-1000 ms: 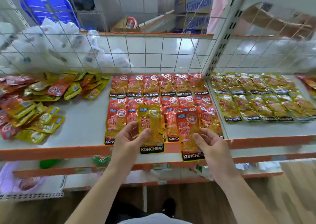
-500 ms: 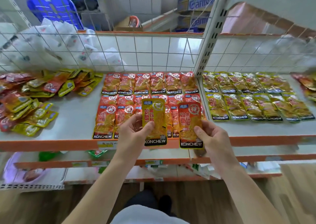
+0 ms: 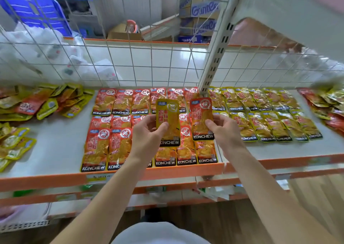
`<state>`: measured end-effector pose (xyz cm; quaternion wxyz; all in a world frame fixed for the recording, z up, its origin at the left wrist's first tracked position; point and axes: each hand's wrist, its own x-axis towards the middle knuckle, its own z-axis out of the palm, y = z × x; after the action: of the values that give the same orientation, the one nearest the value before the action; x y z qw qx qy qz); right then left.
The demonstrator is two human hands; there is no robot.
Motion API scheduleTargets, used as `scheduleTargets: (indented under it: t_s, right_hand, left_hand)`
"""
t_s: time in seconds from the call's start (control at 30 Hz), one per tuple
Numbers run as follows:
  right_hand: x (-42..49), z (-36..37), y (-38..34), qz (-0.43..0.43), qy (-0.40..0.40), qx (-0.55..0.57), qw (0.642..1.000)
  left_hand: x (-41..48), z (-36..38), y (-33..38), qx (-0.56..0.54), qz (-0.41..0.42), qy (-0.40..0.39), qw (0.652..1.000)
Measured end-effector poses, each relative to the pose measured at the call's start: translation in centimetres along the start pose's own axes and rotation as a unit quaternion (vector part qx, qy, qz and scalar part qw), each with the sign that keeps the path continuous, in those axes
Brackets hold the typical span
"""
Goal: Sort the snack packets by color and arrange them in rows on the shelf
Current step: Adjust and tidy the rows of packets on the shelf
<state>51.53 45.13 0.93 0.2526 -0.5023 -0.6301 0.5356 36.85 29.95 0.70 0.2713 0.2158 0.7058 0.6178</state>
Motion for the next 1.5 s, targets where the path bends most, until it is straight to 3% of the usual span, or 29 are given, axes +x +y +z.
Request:
scheduleTargets:
  t_s: [0.4, 0.5, 0.57, 0.67, 0.77, 1.23, 1.5]
  right_hand:
    - [10.1, 2.9, -0.6, -0.070, 0.001, -0.213, 0.975]
    - [10.6, 2.2, 0.4, -0.133, 0.024, -0.256, 0.957]
    - [10.5, 1.5, 1.0, -0.205, 0.022, -0.293, 0.934]
    - [10.2, 1.1, 1.6, -0.309, -0.068, -0.367, 0.875]
    - [10.2, 1.3, 1.8, -0.329, -0.138, -0.432, 0.828]
    - [12.1, 2.9, 0.9, -0.272, -0.162, -0.422, 0.849]
    - [7.8, -1.0, 1.7, -0.303, -0.106, -0.336, 0.885]
  left_hand:
    - [3.4, 5.0, 0.1, 0.073, 0.003, 0.011, 0.997]
    - [2.7, 6.1, -0.2, 0.073, 0.004, 0.019, 0.997]
    - [1.9, 6.5, -0.4, 0.060, 0.006, 0.027, 0.998]
    - [0.5, 6.9, -0.8, 0.030, -0.002, 0.037, 0.999]
    - [-0.5, 6.8, -1.1, 0.010, -0.008, 0.044, 0.999]
    - [0.2, 4.8, -1.5, 0.020, -0.004, 0.019, 1.000]
    - [0.5, 6.7, -1.8, 0.024, 0.002, -0.020, 1.000]
